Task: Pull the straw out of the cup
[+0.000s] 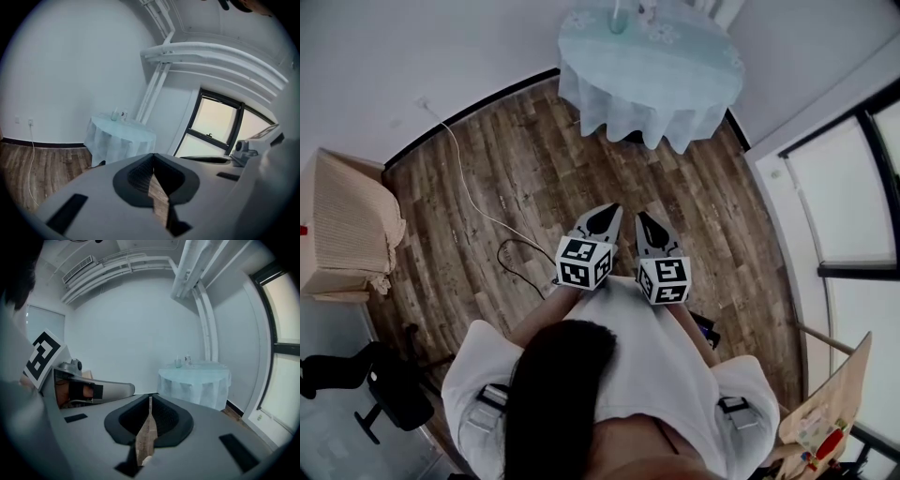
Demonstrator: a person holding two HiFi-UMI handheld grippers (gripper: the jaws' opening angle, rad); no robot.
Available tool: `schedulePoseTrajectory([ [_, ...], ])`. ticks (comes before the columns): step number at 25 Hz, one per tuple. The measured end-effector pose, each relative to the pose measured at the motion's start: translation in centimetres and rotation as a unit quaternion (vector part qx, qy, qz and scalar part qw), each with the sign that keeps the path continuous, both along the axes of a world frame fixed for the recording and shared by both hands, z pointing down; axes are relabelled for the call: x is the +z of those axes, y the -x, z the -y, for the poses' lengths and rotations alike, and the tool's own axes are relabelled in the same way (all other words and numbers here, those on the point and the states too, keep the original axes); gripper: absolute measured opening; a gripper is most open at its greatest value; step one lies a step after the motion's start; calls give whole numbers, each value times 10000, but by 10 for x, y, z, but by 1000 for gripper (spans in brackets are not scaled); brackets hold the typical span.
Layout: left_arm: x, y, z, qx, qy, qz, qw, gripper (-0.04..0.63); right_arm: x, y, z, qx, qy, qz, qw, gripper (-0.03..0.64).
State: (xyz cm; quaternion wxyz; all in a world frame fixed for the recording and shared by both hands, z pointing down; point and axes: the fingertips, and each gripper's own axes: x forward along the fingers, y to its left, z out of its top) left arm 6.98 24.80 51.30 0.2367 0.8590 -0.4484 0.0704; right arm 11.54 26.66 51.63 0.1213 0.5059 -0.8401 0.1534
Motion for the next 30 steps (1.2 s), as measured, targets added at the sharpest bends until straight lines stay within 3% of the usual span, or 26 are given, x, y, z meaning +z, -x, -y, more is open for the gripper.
schedulePoseTrajectory([
  [5,0,7,37,11,-29,47,10000,9,5,4,38,63,84,2,9999,40],
  [11,0,19,75,55,23,150,9999,9,13,23,68,-266,303,-148,9991,40],
  [30,-7,47,164,296,-27,-2,9996,9,9,37,154,281,378,199,9987,40],
])
